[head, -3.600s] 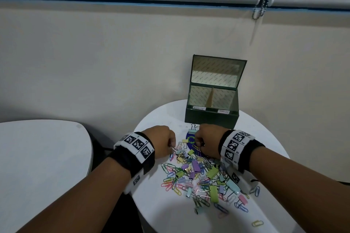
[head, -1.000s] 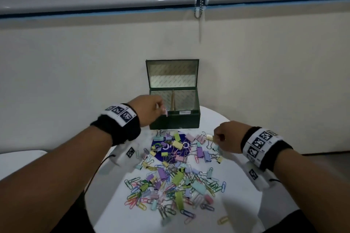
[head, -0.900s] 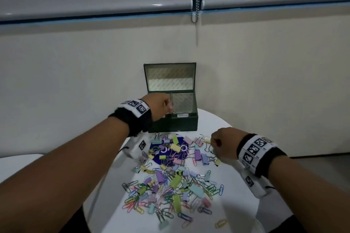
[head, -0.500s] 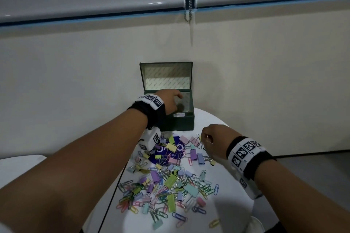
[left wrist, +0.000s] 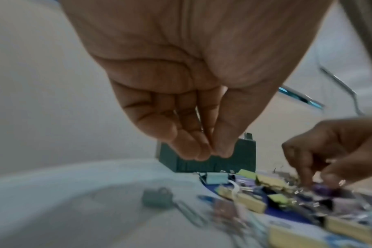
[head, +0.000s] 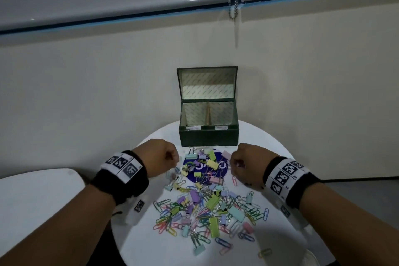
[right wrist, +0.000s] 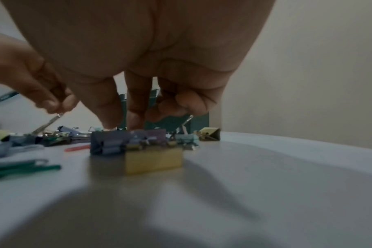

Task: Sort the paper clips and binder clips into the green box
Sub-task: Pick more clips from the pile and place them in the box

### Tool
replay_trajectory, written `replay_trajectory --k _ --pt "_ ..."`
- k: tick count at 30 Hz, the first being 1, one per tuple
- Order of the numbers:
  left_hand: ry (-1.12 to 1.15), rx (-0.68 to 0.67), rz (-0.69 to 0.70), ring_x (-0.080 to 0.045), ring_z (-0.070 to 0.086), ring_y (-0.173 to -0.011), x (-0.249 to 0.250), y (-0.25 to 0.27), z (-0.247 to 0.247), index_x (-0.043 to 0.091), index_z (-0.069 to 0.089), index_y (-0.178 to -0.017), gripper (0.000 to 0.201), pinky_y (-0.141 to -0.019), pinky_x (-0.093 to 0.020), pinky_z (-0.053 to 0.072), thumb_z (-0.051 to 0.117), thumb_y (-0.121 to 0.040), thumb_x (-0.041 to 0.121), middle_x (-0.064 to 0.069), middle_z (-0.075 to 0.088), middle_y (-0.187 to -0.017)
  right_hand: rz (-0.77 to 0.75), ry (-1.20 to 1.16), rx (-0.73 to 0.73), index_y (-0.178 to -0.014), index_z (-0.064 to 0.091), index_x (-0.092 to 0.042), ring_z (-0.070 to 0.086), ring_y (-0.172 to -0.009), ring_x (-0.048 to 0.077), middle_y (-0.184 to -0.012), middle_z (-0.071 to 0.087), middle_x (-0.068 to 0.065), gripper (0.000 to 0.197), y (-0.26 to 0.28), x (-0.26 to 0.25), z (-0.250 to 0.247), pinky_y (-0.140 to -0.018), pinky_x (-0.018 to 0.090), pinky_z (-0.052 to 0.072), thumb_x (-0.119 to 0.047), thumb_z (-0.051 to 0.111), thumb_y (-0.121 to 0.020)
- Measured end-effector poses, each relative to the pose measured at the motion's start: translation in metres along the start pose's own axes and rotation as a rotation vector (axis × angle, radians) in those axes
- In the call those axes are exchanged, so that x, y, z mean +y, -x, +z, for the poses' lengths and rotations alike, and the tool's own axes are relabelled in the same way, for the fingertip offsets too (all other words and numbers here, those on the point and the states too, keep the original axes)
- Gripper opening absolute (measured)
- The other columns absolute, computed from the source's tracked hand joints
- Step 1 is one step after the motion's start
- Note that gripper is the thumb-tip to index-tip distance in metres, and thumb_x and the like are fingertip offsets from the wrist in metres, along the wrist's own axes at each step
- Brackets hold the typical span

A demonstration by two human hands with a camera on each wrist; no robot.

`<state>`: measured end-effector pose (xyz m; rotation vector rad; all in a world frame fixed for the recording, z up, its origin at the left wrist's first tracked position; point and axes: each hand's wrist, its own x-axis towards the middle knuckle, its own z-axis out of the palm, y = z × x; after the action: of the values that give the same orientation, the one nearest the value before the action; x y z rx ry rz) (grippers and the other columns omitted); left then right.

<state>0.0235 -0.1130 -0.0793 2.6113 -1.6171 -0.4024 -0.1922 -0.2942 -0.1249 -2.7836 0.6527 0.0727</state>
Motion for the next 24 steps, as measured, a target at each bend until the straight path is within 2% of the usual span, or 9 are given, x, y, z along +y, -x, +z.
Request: replay_trajectory --k 2,5,7,10,15,19,20,22,24 --pt "-0.043 -0.022 -0.053 -0.003 0.058 -0.078 -0.004 0.005 0.01 0.028 0.072 -0.086 0.008 -0.078 -0.022 0.048 0.065 -0.084 0.032 0.017 0.064 -0.08 -0.01 0.014 -0.027 -0.098 0.07 -0.028 0.059 -0.091 0.018 -0.1 0.057 -0.003 0.023 -0.005 -0.007 0.0 -0.081 0.033 0.052 -0.044 0.053 -0.093" --pt "-0.142 -0.031 -0.126 -0.011 0.059 -0.088 -0.006 0.005 0.021 0.032 0.068 -0.088 0.022 -0.074 -0.025 0.045 0.066 -0.078 0.052 0.014 0.065 -0.092 0.002 0.03 -0.067 -0.089 0.066 -0.023 0.059 -0.085 0.019 -0.091 0.061 -0.001 0.025 -0.012 -0.014 0.001 -0.077 0.033 0.052 -0.046 0.058 -0.091" --pt "-0.111 -0.041 -0.122 -0.012 0.06 -0.091 -0.005 0.002 0.025 0.033 0.07 -0.092 0.018 -0.076 -0.024 0.044 0.065 -0.082 0.046 0.013 0.066 -0.095 0.028 0.022 -0.075 -0.079 0.059 -0.023 0.058 -0.079 0.018 -0.085 0.061 -0.001 0.023 -0.016 -0.016 0.003 -0.071 0.031 0.05 -0.045 0.062 -0.089" --pt "-0.064 -0.05 -0.08 -0.012 0.059 -0.088 -0.004 -0.001 0.029 0.032 0.071 -0.092 0.011 -0.074 -0.023 0.041 0.062 -0.087 0.035 0.014 0.062 -0.088 0.043 0.036 -0.071 -0.075 0.053 -0.027 0.055 -0.077 0.016 -0.084 0.058 -0.004 0.019 -0.018 -0.017 0.005 -0.069 0.028 0.044 -0.037 0.062 -0.089" --pt "-0.02 0.117 -0.09 -0.013 0.059 -0.082 -0.01 0.001 0.031 0.029 0.062 -0.081 0.009 -0.074 -0.027 0.047 0.059 -0.088 0.034 0.012 0.061 -0.085 0.066 0.005 -0.04 -0.073 0.049 -0.029 0.053 -0.073 0.012 -0.08 0.058 -0.008 0.018 -0.017 -0.015 0.005 -0.063 0.024 0.041 -0.024 0.06 -0.086" --pt "0.04 0.19 -0.131 -0.014 0.058 -0.081 -0.012 -0.001 0.031 0.031 0.056 -0.08 0.012 -0.072 -0.028 0.047 0.06 -0.09 0.035 0.012 0.062 -0.082 0.07 0.031 -0.034 -0.089 0.06 -0.032 0.057 -0.081 0.012 -0.087 0.061 -0.01 0.001 -0.016 -0.017 0.003 -0.071 0.025 0.045 -0.031 0.06 -0.09" --pt "0.056 0.205 -0.152 -0.015 0.059 -0.082 -0.013 -0.001 0.03 0.03 0.056 -0.081 0.009 -0.073 -0.027 0.047 0.06 -0.09 0.032 0.011 0.063 -0.084 0.077 0.03 -0.033 -0.092 0.063 -0.031 0.058 -0.083 0.012 -0.089 0.062 -0.01 0.004 -0.016 -0.017 0.003 -0.073 0.025 0.046 -0.032 0.06 -0.09" --pt "0.084 0.23 -0.191 -0.016 0.06 -0.084 -0.015 -0.001 0.029 0.03 0.058 -0.086 0.007 -0.073 -0.026 0.047 0.06 -0.089 0.024 0.007 0.066 -0.089 0.086 0.023 -0.037 -0.093 0.065 -0.032 0.058 -0.083 0.011 -0.089 0.063 -0.011 0.005 -0.016 -0.016 0.003 -0.072 0.025 0.047 -0.032 0.061 -0.09" --pt "0.096 0.232 -0.213 -0.017 0.06 -0.086 -0.019 -0.001 0.029 0.03 0.058 -0.09 0.006 -0.075 -0.026 0.047 0.061 -0.089 0.025 0.004 0.067 -0.094 0.075 0.042 -0.032 -0.087 0.066 -0.031 0.058 -0.08 0.011 -0.087 0.063 -0.01 0.008 -0.017 -0.016 0.004 -0.069 0.024 0.045 -0.03 0.059 -0.091"
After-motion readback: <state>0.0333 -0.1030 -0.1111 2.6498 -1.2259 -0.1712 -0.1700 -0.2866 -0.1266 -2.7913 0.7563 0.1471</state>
